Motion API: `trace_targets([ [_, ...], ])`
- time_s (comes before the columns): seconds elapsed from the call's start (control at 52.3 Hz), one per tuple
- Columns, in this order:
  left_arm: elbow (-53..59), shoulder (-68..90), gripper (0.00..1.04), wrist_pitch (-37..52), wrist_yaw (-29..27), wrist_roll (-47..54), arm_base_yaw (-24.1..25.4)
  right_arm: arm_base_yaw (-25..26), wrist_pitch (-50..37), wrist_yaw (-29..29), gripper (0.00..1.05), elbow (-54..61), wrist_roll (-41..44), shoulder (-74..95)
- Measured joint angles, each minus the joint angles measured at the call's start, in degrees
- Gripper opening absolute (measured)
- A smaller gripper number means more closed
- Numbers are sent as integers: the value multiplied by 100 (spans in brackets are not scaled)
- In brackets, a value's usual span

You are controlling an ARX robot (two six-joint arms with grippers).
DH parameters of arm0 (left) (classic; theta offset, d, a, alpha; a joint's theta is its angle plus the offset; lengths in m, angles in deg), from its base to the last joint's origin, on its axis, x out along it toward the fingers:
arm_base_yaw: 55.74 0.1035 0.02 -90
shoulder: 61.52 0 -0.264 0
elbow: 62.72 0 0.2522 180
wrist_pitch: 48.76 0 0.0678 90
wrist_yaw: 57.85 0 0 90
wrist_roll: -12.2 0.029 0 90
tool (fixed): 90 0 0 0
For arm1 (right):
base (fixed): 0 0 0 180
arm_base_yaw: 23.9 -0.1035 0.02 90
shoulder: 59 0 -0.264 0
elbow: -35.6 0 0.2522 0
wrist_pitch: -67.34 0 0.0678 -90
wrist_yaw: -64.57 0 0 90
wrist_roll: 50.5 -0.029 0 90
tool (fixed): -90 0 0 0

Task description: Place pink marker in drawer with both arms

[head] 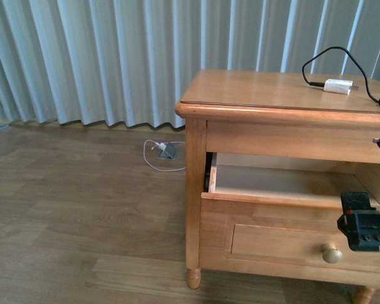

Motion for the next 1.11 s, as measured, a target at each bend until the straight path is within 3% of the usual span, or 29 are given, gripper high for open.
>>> trace_targets([
  [0.803, 0, 0, 99, -2, 0, 0, 0, -81, -1858, 793, 96, -1609, -634, 2129],
  [1.109, 0, 0, 99, -2, 0, 2, 0, 7, -2105, 1049, 96, -1985, -684, 2481],
])
